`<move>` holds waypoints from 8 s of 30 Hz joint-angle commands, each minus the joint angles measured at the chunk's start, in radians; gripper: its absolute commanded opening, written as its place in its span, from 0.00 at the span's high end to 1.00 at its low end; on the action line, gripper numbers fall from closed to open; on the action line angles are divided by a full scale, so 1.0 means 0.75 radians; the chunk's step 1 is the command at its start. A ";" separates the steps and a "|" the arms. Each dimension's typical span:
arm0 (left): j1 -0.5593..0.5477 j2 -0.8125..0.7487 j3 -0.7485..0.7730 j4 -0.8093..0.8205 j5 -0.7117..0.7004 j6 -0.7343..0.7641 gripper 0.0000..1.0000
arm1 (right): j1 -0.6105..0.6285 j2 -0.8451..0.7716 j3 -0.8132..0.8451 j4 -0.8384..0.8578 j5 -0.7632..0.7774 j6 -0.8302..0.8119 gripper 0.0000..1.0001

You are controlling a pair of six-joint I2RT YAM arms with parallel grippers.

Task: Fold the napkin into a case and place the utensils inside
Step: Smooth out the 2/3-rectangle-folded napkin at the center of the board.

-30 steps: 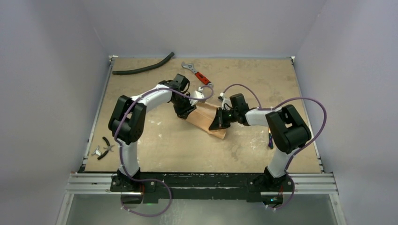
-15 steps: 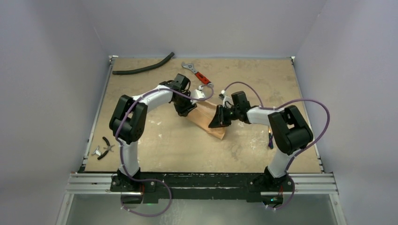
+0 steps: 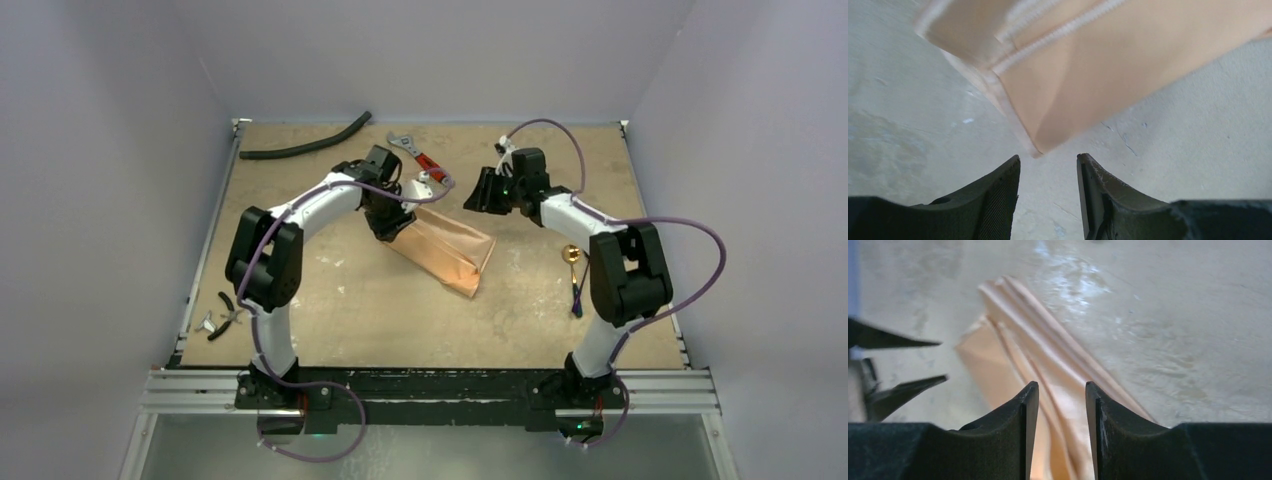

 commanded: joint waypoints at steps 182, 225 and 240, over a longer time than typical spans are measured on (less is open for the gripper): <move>-0.470 -0.299 -0.514 0.347 -0.039 0.118 0.94 | 0.225 0.289 -0.456 0.836 -0.489 0.342 0.99; -0.549 -0.290 -0.810 0.169 -0.134 0.456 0.93 | 0.101 0.201 -0.237 0.429 -0.251 0.144 1.00; -0.521 -0.352 -0.822 0.198 -0.429 0.617 0.94 | 0.101 0.097 -0.513 0.426 0.008 0.188 1.00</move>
